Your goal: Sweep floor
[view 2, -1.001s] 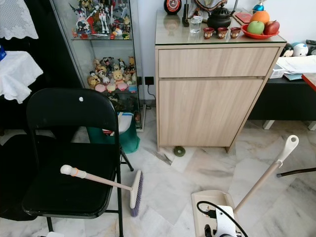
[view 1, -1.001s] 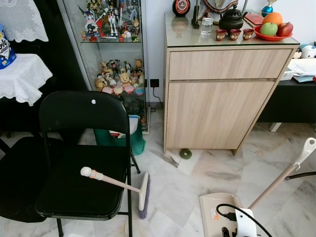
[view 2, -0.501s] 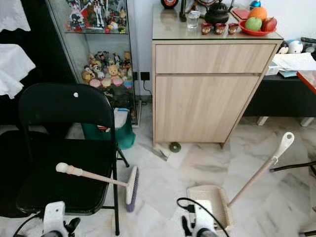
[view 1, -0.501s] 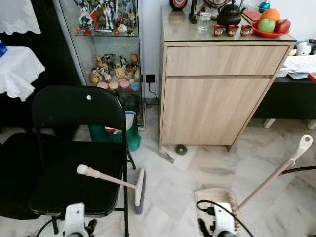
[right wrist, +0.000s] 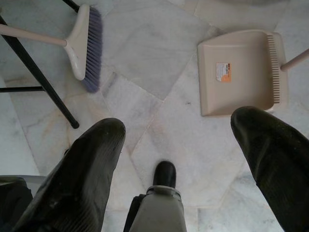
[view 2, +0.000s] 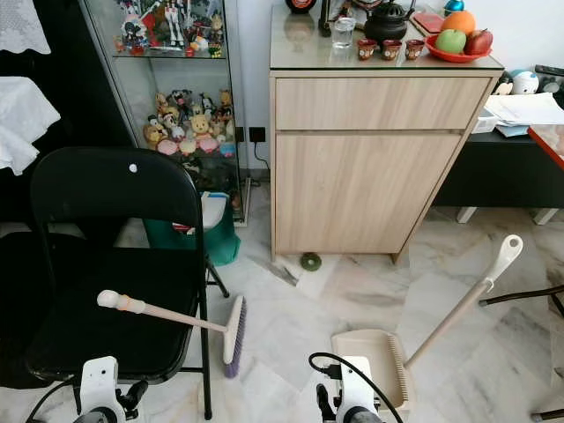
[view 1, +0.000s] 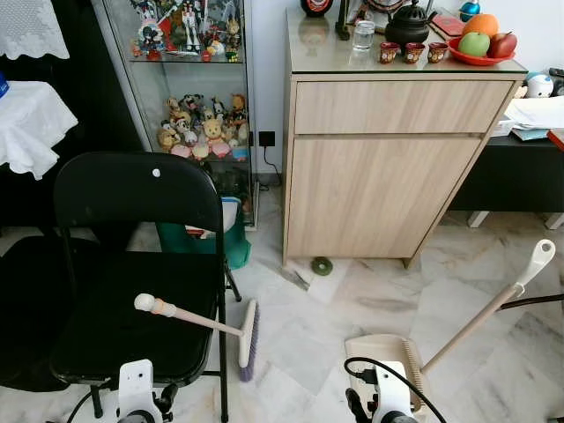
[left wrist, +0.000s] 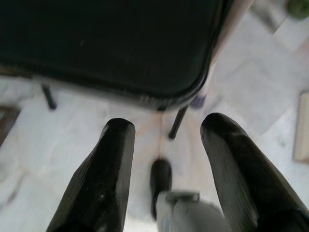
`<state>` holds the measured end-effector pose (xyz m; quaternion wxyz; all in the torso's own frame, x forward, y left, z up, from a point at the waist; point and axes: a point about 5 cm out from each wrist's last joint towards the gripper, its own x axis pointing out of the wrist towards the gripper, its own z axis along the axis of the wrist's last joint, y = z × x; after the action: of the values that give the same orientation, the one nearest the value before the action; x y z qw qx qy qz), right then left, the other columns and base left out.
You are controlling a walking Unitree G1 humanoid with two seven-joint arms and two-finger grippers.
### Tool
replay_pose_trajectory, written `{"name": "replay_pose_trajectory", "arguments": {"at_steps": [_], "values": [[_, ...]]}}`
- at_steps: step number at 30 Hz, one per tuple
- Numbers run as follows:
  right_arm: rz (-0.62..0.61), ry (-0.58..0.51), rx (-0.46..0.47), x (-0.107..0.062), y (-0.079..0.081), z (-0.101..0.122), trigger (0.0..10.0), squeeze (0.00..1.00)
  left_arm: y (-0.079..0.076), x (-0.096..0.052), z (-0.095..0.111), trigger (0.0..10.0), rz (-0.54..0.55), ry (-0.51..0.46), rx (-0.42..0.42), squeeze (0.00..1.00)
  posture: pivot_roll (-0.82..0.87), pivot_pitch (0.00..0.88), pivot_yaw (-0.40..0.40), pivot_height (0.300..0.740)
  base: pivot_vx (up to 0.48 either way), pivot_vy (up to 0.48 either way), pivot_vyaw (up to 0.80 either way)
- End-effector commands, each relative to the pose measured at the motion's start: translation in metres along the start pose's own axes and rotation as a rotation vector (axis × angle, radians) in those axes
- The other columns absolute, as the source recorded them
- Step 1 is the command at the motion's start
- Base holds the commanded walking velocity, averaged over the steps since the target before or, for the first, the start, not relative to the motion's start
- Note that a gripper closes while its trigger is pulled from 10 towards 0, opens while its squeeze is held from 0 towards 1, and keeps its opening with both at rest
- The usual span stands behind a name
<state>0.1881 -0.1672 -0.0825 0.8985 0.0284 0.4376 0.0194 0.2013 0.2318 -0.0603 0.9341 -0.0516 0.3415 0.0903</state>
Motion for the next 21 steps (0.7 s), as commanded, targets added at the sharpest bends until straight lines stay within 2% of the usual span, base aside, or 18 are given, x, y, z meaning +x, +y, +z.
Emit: {"name": "replay_pose_trajectory", "arguments": {"at_steps": [1, 2, 6, 14, 21], "values": [[-0.002, 0.001, -0.002, -0.001, -0.001, -0.003, 10.0, 0.00, 0.001, 0.000, 0.004, 10.0, -0.019, -0.038, -0.004, 0.00, 0.01, 0.061, -0.026, 0.740, 0.000, 0.000, 0.00], [-0.002, 0.001, -0.002, -0.001, -0.001, -0.003, 10.0, 0.00, 0.001, -0.001, 0.004, 10.0, -0.021, -0.049, -0.001, 1.00, 0.01, 0.062, -0.028, 0.740, 0.000, 0.000, 0.00], [0.002, 0.004, -0.006, -0.001, 0.000, -0.004, 10.0, 0.00, 0.004, -0.003, 0.006, 10.0, -0.038, -0.085, 0.018, 1.00, 0.01, 0.063, -0.029, 0.740, 0.000, 0.000, 0.00], [0.004, 0.005, -0.011, -0.001, -0.002, -0.004, 10.0, 0.00, 0.008, -0.005, 0.017, 10.0, -0.095, -0.180, 0.002, 1.00, 0.01, 0.065, -0.029, 0.740, 0.000, 0.000, 0.00], [0.004, 0.009, -0.015, -0.001, -0.002, -0.005, 10.0, 0.00, -0.004, -0.006, 0.037, 10.0, -0.206, -0.304, 0.006, 1.00, 0.01, 0.064, -0.028, 0.740, 0.000, 0.000, 0.00]]}}
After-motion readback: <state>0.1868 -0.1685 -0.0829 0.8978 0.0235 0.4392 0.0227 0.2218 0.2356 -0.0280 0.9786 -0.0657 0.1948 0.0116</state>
